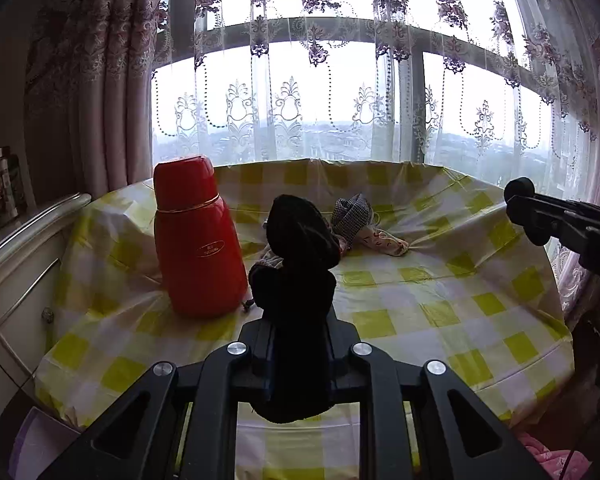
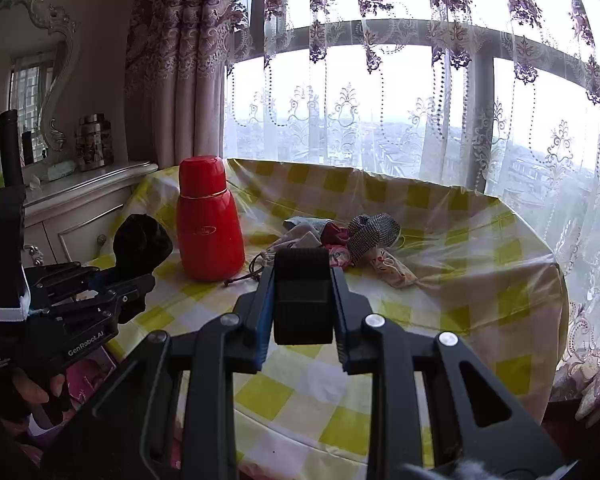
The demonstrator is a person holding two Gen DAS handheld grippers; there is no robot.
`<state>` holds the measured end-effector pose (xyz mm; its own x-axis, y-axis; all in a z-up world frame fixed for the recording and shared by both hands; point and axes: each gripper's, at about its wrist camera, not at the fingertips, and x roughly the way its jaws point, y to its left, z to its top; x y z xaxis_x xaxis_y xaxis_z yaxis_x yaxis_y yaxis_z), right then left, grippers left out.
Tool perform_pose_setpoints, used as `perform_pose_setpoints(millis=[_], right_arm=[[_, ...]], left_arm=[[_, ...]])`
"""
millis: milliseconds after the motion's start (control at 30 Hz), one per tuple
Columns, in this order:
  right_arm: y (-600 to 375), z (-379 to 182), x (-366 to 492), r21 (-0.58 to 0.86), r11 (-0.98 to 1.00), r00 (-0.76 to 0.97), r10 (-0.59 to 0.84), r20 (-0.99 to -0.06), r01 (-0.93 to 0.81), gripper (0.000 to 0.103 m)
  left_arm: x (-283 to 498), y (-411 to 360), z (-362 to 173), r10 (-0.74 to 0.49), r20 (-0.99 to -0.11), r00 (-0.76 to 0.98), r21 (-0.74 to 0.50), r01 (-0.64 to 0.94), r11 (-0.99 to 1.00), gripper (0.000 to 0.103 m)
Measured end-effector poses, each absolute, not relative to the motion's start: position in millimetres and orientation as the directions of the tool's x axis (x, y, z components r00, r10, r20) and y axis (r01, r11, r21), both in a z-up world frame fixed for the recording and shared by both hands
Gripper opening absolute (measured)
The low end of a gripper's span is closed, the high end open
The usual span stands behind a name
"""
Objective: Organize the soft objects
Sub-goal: 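Carry the black scrunchie with the left gripper while the right carries the hair tie into the box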
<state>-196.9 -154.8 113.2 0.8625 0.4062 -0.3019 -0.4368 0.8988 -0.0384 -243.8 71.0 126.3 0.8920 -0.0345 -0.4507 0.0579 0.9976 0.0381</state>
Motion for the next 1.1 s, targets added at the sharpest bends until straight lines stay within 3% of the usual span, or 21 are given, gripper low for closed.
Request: perform_pose_setpoints(millis=[333, 667, 1100], right_arm=[[-111.8, 125.6, -209.2, -0.093, 0.834, 0.802, 0.484, -0.350, -0.544, 0.030], [-49.1, 114.9, -221.0, -0.149, 0.718, 0.701, 0.576, -0.421, -0.680, 0.030], [65.6, 78.1, -255.1, -0.199, 0.434, 0.460, 0.658, -0.596, -0.879, 0.030]], left_arm=[[-270.8, 113.5, 121.7, 0.019, -0.485, 0.874, 0.016, -0.013, 1.000, 0.022], [-301.9, 181.1, 102.8, 0.124, -0.547, 0.828, -0.052, -0.182, 0.982, 0.022], [-348.3, 245.8, 75.2, 0.248, -0.635, 0.732, -0.070, -0.374, 0.925, 0.022]])
